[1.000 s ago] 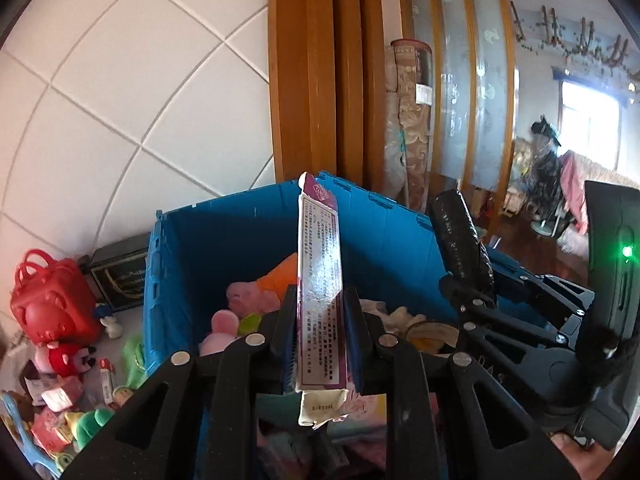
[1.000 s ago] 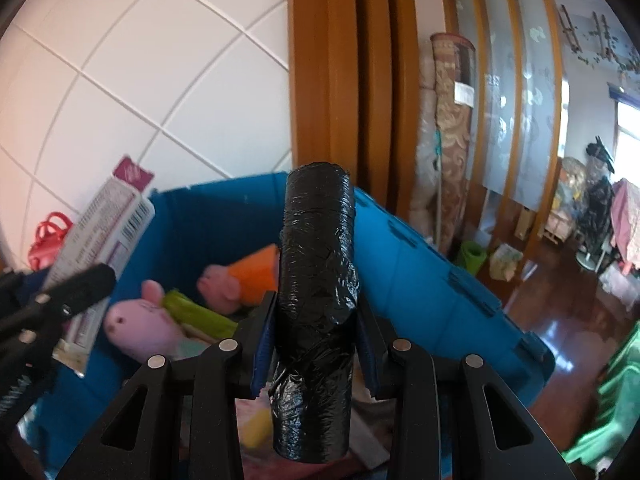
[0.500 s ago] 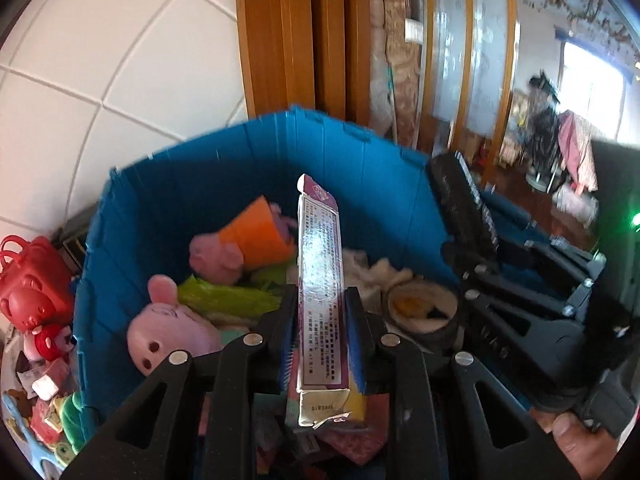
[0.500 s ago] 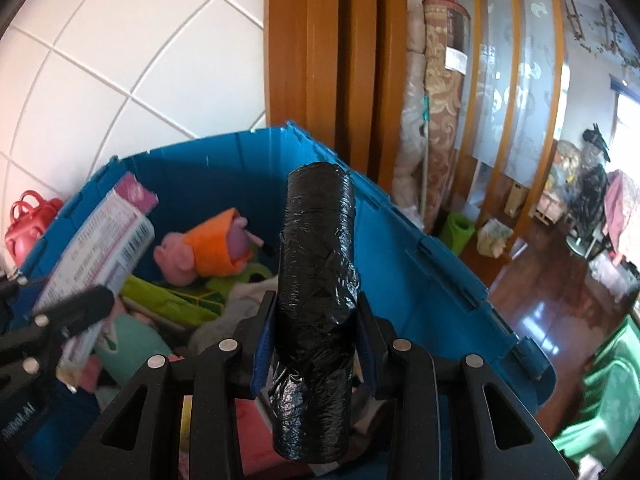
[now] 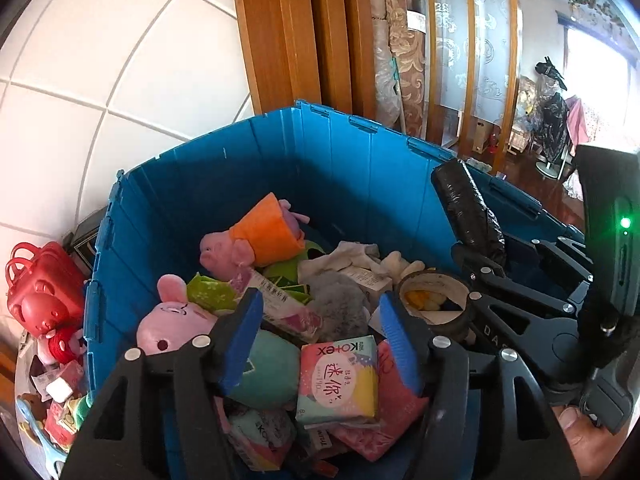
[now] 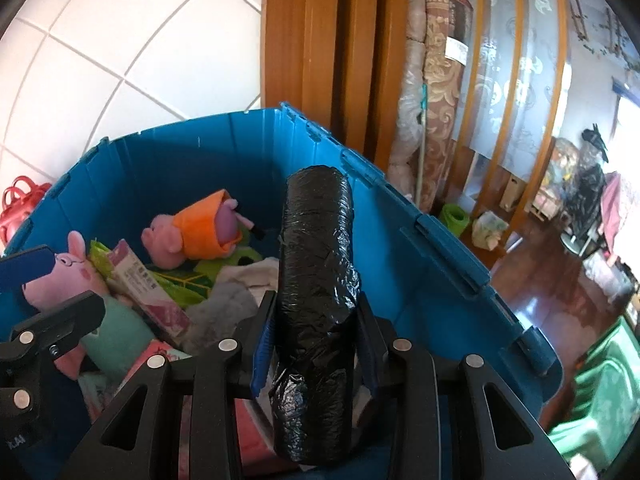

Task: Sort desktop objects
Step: 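Open both grippers to drop the box and roll into the crate, then return both grippers from the crate to the pile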

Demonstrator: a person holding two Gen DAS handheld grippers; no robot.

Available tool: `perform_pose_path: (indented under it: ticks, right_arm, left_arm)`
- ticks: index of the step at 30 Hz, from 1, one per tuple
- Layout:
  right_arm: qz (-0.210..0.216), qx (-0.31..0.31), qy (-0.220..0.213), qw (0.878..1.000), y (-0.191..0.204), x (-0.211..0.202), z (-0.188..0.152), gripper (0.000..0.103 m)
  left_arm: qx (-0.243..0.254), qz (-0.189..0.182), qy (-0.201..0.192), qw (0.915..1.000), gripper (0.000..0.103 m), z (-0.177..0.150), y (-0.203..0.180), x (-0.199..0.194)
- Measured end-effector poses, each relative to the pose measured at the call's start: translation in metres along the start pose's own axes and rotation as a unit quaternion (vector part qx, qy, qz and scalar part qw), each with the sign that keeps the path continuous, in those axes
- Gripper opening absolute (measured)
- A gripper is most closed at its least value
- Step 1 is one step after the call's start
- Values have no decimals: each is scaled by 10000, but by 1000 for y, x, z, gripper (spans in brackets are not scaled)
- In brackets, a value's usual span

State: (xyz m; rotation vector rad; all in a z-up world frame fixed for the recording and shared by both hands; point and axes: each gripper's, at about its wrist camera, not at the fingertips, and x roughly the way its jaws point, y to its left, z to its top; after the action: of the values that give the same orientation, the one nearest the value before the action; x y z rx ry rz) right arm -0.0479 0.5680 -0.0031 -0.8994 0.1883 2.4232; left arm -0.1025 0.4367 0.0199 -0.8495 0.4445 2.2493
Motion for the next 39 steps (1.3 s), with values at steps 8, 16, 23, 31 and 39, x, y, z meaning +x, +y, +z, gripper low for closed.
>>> perform_pose_path:
  ticks: [8,16,23,31,39]
  right_arm:
    - [-182,-62,-70,9998,2,0,2,36]
    - [-222,-65,-60,9997,2,1,2,43]
    - [-218,-47,-143,9996,3,-3,2,66]
    - [128,236,-540,9982,3,-29,3,103]
    - [488,142,-979,9939,38,-75,7,103]
  left_arm:
    - [-148,-84,56,9998,60,1,7,2]
    - [-165,-101,17,9998,60,-1,8,1]
    - [-323,74,-217,9992,60,-2,10,-8]
    - [-319,540,-827,9946,70,-11,19,-40]
    - [-655,730,-1374,9856,80,-30,59,-90]
